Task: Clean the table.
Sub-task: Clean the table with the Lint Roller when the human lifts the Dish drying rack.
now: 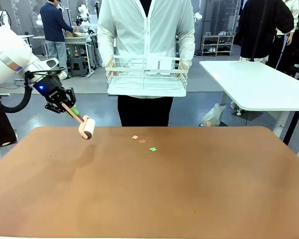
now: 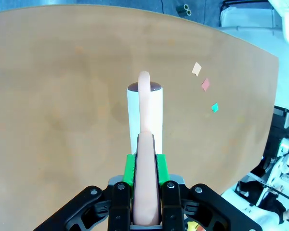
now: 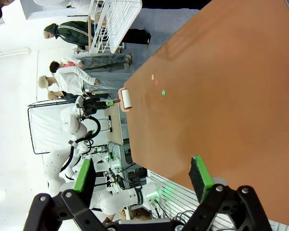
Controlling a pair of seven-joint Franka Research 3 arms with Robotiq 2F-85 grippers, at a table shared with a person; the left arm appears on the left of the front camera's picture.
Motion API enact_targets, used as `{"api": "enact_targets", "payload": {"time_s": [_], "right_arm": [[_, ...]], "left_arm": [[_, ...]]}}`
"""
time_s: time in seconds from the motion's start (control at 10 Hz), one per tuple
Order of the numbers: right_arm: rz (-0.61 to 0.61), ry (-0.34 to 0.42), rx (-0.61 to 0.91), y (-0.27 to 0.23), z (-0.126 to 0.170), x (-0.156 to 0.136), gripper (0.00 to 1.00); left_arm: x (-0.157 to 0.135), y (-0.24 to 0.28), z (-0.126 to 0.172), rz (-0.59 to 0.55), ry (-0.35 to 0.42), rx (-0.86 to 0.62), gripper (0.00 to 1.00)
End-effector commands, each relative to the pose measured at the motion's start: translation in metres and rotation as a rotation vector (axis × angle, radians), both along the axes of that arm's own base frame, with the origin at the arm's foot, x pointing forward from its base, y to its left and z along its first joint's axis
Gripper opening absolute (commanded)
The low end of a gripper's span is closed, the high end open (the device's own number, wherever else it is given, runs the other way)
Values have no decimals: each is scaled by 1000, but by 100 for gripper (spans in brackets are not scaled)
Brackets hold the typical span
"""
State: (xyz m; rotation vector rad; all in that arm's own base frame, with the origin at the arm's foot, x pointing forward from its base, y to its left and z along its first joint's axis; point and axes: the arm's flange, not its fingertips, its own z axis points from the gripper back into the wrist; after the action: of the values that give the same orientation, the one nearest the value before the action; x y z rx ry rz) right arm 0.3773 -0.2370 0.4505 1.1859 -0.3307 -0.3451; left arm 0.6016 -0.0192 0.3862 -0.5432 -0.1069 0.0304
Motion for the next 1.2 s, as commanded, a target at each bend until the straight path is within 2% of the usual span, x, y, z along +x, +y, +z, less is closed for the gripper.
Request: {"api": "enact_targets", "payload": {"time_s": [0.0, 0.1, 1.1], "right_arm": [[1, -5, 11, 1, 3, -1, 100], [1, -5, 11, 1, 3, -1, 100], [1, -5, 11, 1, 3, -1, 100]], "left_arm": [[11, -14, -8, 13, 0, -12, 21], [15, -20, -15, 32, 22, -26, 21], [31, -93, -88, -16, 51, -47, 21]]}}
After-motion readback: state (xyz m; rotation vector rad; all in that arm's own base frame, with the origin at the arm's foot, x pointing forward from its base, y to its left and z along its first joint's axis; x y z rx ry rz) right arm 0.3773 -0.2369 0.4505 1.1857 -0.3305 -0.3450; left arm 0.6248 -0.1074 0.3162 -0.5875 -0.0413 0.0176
